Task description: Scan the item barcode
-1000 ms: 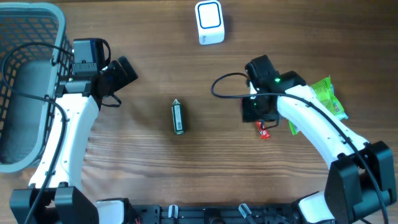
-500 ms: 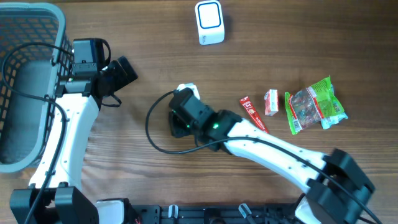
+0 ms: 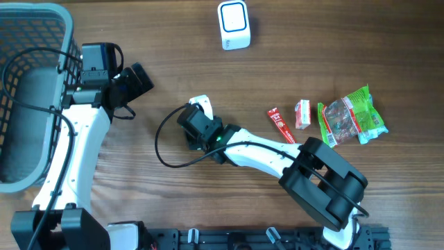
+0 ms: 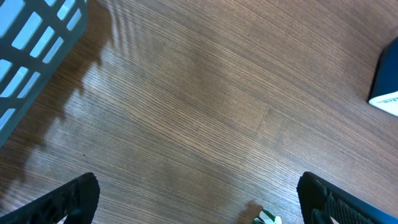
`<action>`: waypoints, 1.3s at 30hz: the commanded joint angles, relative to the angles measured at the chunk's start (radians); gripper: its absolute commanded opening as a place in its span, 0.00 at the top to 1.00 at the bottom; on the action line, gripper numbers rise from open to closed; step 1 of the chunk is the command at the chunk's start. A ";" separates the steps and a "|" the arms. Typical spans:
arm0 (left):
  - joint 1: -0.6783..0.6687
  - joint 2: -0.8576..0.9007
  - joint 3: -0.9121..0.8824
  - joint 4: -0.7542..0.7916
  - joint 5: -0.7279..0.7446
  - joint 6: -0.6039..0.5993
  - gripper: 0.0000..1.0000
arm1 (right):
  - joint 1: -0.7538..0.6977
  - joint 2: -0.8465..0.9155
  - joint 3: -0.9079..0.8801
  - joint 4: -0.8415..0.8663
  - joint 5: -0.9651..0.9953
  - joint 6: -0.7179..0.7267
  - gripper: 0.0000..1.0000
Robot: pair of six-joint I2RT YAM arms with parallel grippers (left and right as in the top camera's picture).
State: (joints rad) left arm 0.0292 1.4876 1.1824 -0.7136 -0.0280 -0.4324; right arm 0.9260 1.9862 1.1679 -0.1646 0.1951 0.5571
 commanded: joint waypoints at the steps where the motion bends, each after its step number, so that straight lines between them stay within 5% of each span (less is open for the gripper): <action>1: 0.004 -0.006 0.013 0.002 -0.006 -0.002 0.00 | -0.005 0.011 0.019 -0.034 0.043 -0.008 0.58; 6: 0.004 -0.006 0.013 0.002 -0.006 -0.002 0.00 | -0.046 -0.113 0.019 -0.149 0.068 -0.007 0.64; 11: 0.004 -0.006 0.013 0.002 -0.006 -0.002 0.00 | -0.138 -0.145 0.018 -0.277 0.092 -0.154 0.56; 14: 0.004 -0.006 0.013 0.002 -0.006 -0.002 0.00 | -0.208 -0.145 0.019 -0.255 -0.423 -0.397 0.63; 17: 0.004 -0.006 0.013 0.002 -0.006 -0.002 0.00 | -0.209 -0.145 0.019 -0.255 -0.577 -0.333 0.78; 23: 0.004 -0.006 0.013 0.002 -0.006 -0.002 0.00 | -0.164 -0.144 0.015 -0.269 -0.614 -0.291 0.86; 28: 0.004 -0.006 0.013 0.002 -0.006 -0.002 0.00 | -0.081 -0.143 -0.026 -0.297 -0.391 -0.109 0.96; 32: 0.004 -0.006 0.013 0.002 -0.006 -0.002 0.00 | -0.103 -0.142 -0.034 -0.306 -0.261 0.024 0.96; 39: 0.004 -0.006 0.013 0.002 -0.006 -0.002 0.00 | -0.253 -0.142 -0.034 -0.311 -0.235 0.019 0.96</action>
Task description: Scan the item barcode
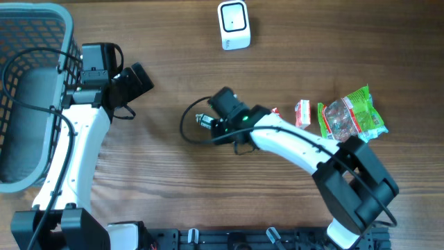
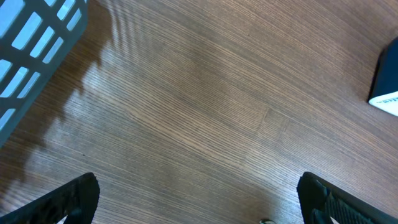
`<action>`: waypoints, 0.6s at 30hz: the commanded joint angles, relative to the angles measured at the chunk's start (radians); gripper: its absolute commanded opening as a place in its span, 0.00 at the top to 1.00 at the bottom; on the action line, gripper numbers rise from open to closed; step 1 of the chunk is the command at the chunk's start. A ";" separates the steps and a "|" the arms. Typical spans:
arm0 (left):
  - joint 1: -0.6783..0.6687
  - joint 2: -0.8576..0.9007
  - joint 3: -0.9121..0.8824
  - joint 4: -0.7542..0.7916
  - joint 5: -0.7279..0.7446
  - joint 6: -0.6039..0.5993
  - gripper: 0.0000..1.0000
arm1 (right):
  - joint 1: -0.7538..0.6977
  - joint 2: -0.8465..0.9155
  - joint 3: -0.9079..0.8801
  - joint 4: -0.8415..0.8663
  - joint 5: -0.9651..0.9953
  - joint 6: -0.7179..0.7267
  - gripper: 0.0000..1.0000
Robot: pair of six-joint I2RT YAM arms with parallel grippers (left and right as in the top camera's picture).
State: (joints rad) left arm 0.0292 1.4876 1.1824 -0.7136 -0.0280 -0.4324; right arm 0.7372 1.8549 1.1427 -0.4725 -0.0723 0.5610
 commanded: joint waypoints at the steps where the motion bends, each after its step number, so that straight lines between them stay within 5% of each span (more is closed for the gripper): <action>1: 0.004 -0.006 0.013 0.002 -0.006 -0.002 0.00 | -0.100 -0.011 -0.008 0.003 0.032 0.014 0.96; 8: 0.004 -0.006 0.013 0.002 -0.006 -0.002 0.00 | -0.216 -0.011 -0.008 0.026 -0.283 -0.053 0.96; 11: 0.004 -0.006 0.013 0.002 -0.006 -0.002 0.00 | -0.195 -0.011 -0.012 -0.116 -0.328 0.198 0.96; 18: 0.004 -0.006 0.013 0.002 -0.006 -0.002 0.00 | -0.064 0.016 -0.044 0.046 -0.185 0.302 0.96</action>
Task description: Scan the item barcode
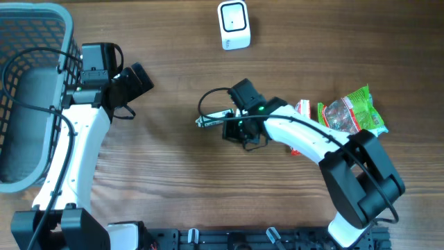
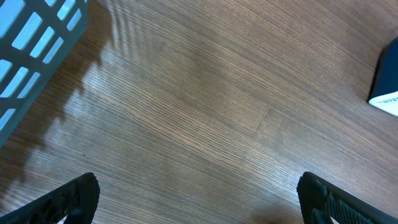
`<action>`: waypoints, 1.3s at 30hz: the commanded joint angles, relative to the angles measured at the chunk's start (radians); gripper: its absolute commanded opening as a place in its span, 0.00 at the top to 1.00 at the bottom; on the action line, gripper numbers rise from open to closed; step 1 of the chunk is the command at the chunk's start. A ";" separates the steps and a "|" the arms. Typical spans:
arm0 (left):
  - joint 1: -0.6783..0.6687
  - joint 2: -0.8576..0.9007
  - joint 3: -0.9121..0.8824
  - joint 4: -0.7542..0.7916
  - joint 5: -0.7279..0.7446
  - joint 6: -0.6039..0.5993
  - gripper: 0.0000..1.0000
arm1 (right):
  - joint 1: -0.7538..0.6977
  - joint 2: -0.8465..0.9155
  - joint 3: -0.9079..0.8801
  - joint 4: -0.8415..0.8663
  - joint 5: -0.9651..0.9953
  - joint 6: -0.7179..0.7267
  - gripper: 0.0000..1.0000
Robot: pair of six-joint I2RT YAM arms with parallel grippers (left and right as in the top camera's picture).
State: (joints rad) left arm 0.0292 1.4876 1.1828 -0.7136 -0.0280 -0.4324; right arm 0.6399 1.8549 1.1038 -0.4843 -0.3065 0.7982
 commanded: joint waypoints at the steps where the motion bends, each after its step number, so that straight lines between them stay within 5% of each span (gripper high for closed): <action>1: 0.004 -0.006 0.013 0.002 -0.006 -0.002 0.00 | 0.050 0.020 -0.005 0.120 0.076 0.087 0.96; 9: 0.004 -0.006 0.013 0.002 -0.006 -0.002 0.00 | 0.059 0.079 -0.005 0.338 0.249 0.177 0.96; 15: 0.004 -0.006 0.013 0.002 -0.006 -0.002 0.00 | 0.059 0.086 -0.005 0.463 0.375 0.115 0.95; 18: 0.004 -0.006 0.013 0.002 -0.006 -0.002 0.00 | 0.056 0.087 -0.002 0.529 0.339 0.008 0.88; 26: 0.004 -0.006 0.013 0.002 -0.006 -0.002 0.00 | 0.044 0.087 0.008 0.435 0.226 0.016 0.86; 35: 0.004 -0.006 0.013 0.002 -0.006 -0.002 0.00 | -0.073 0.017 0.023 0.009 0.174 0.012 0.96; 39: 0.004 -0.006 0.013 0.002 -0.006 -0.002 0.00 | -0.065 0.017 0.023 0.240 -0.079 -0.033 0.94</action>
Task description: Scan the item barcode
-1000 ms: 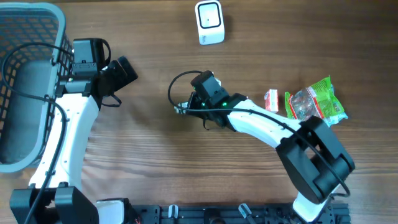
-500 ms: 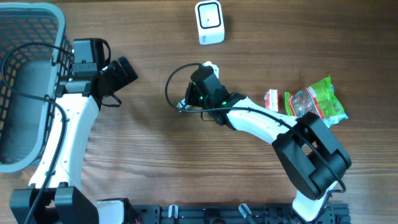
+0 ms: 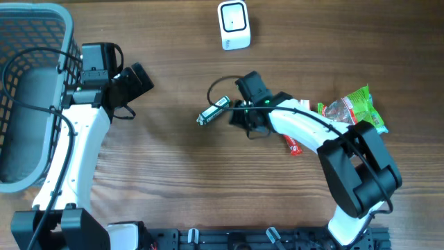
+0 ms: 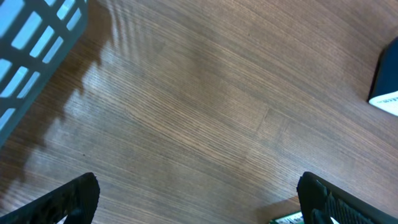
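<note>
A small green-and-white packet (image 3: 213, 111) hangs tilted above the middle of the table, with my right gripper (image 3: 226, 109) shut on its right end. The white barcode scanner (image 3: 234, 25) with its dark face stands at the far edge, some way beyond the packet. Only the scanner's dark corner (image 4: 387, 79) and a corner of the packet (image 4: 286, 219) show in the left wrist view. My left gripper (image 3: 138, 79) stands open beside the basket, holding nothing, with bare wood between its fingers (image 4: 76, 198).
A grey mesh basket (image 3: 31, 42) fills the far left. A green snack bag (image 3: 350, 114) and a red stick packet (image 3: 294, 144) lie at the right, partly under my right arm. A black cable loops by the right wrist.
My right gripper has moved a little towards the far edge and the scanner with the packet in it. The packet now tilts, and its corner shows in the left wrist view. The left arm is still.
My right gripper was down on the packet left of the table's middle. Then it held the packet further right, and later right again with the wrist turned. Now the packet is nearer the scanner. My left gripper stayed open by the basket throughout.
</note>
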`<action>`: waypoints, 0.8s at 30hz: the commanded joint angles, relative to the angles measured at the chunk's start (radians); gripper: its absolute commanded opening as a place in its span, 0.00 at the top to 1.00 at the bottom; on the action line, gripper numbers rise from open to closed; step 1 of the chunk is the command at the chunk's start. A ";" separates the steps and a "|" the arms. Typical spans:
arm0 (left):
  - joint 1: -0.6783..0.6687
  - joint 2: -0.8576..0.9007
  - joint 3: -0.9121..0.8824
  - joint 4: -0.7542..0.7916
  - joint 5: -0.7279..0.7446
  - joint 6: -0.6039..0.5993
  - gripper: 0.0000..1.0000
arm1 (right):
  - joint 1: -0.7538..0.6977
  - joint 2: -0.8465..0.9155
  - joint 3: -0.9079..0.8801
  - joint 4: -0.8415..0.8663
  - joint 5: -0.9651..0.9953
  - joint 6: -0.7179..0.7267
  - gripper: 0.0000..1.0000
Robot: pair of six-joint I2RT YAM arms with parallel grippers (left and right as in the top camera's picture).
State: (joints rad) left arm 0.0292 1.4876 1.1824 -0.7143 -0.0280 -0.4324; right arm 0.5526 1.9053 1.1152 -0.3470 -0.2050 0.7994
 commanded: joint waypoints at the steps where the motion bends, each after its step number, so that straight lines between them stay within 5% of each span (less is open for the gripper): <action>1: 0.004 -0.006 0.013 0.002 -0.006 -0.002 0.00 | 0.041 -0.032 0.012 0.161 -0.150 -0.010 0.94; 7: 0.004 -0.006 0.013 0.002 -0.006 -0.002 0.00 | 0.092 0.003 0.010 0.287 0.064 0.070 0.95; 18: 0.004 -0.006 0.013 0.002 -0.006 -0.002 0.00 | 0.091 0.027 0.008 0.150 0.169 0.096 0.96; 24: 0.004 -0.006 0.013 0.002 -0.006 -0.002 0.00 | 0.091 0.027 0.008 0.280 -0.010 0.118 0.96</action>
State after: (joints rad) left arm 0.0292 1.4876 1.1824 -0.7132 -0.0284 -0.4324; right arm 0.6426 1.9137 1.1160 -0.1032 -0.1181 0.9016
